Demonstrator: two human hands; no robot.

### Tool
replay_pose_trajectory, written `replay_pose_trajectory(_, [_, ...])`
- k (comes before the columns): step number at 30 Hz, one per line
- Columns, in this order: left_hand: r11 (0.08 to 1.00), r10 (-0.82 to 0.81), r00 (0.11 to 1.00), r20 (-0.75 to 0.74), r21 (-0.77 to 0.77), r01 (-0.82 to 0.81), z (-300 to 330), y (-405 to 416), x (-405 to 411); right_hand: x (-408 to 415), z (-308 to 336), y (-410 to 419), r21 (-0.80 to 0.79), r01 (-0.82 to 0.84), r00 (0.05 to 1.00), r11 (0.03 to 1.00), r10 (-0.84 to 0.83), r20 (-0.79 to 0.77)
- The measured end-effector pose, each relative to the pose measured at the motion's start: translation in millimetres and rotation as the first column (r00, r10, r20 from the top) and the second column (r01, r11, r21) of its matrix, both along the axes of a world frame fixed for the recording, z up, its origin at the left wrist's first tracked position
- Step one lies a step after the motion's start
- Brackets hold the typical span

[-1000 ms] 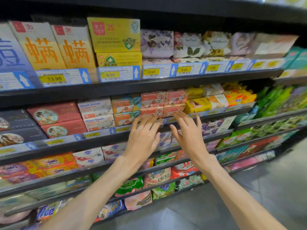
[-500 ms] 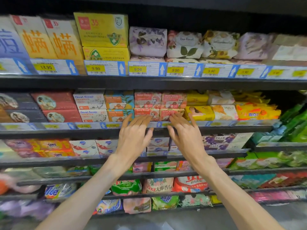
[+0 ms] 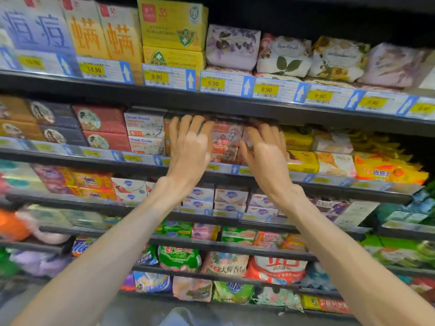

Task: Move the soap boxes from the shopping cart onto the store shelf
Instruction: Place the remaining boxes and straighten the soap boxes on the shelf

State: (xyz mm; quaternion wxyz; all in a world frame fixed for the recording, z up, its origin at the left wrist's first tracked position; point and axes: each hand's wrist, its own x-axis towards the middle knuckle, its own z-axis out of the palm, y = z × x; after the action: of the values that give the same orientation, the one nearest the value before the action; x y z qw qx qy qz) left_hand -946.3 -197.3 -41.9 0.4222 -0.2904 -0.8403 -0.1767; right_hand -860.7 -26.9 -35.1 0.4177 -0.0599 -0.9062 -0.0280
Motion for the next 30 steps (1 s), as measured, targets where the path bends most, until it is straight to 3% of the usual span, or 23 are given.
replay_pose_trajectory(3, [0.999,0.036,0.999,0.015,-0.005,-0.036,-1.1,4.0,-11.2,-20.5,5.3,1.7,-0.008,0.073,0.997,0.997,-0.073,0.011])
replay_pose_trajectory(7, [0.997,0.064,0.992,0.110,-0.050,-0.059,6.6,5.7,-21.0,-36.8,17.6,4.3,-0.076,0.145,0.972,0.987,-0.128,0.197])
replay_pose_trajectory(10, [0.996,0.076,0.981,0.177,-0.066,-0.066,13.8,5.8,-23.1,-36.5,19.7,7.6,-0.084,0.143,0.963,0.986,-0.119,0.242])
replay_pose_trajectory(21, [0.998,0.039,0.996,0.077,-0.048,-0.035,5.5,-0.9,-29.3,-33.0,24.0,4.5,-0.147,0.130,0.955,0.981,-0.084,0.285])
replay_pose_trajectory(30, [0.999,-0.008,1.000,0.030,-0.031,0.009,-0.2,-3.3,-30.5,-28.9,21.8,4.5,-0.152,0.069,0.975,0.986,-0.034,0.220])
